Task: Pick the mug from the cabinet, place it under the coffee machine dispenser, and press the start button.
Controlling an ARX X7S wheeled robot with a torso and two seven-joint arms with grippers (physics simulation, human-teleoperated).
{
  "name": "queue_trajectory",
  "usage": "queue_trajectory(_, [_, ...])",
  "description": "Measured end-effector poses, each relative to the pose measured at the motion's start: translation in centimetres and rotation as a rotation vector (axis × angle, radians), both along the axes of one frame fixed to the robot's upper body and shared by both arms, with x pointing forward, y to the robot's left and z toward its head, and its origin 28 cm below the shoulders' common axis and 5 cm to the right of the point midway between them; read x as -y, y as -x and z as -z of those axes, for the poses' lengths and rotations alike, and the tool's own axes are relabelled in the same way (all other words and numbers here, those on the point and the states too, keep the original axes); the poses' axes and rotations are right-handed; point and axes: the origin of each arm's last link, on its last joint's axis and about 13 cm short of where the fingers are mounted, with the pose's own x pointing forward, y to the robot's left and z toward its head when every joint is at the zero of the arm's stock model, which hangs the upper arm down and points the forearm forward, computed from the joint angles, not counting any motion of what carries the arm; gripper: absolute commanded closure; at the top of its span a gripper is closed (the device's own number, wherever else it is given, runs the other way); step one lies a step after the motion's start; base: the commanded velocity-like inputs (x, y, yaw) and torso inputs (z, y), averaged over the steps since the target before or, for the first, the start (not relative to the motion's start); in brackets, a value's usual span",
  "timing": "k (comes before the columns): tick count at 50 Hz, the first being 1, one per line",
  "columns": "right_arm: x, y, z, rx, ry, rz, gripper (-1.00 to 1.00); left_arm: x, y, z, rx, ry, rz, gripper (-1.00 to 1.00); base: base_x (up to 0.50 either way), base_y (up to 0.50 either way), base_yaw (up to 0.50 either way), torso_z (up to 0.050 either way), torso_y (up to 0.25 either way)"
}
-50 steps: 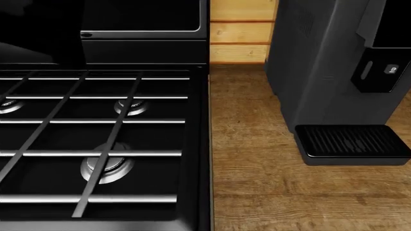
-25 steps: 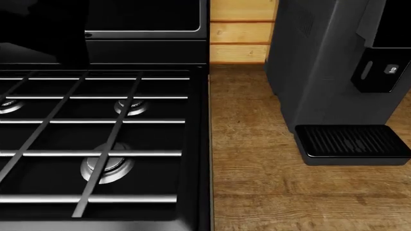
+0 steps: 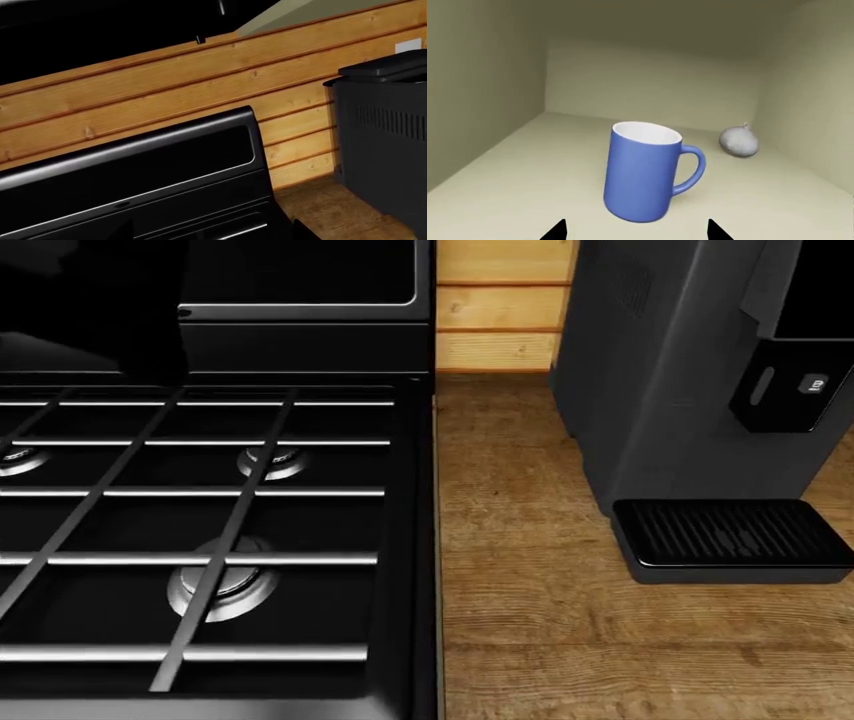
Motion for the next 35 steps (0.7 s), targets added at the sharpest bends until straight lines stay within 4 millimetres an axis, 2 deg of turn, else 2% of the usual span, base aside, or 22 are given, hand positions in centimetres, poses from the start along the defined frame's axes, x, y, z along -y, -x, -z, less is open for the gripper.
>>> queue_trajectory(20, [-0.06, 0.21, -0.29, 0.027, 0.015, 0.009, -1.00, -0.24, -0.06, 0.48, -0.005, 0.007, 0.002, -1.00, 0.00, 0.00, 0.00, 0.000, 0.000])
queue_trajectory(35, [-0.07, -0.06, -0.27, 0.034, 0.029, 0.009, -1.00, -0.37, -0.22, 0.66, -0.006, 0.005, 0.005, -1.00, 0.20, -0.07, 0.00, 0.000, 0.000])
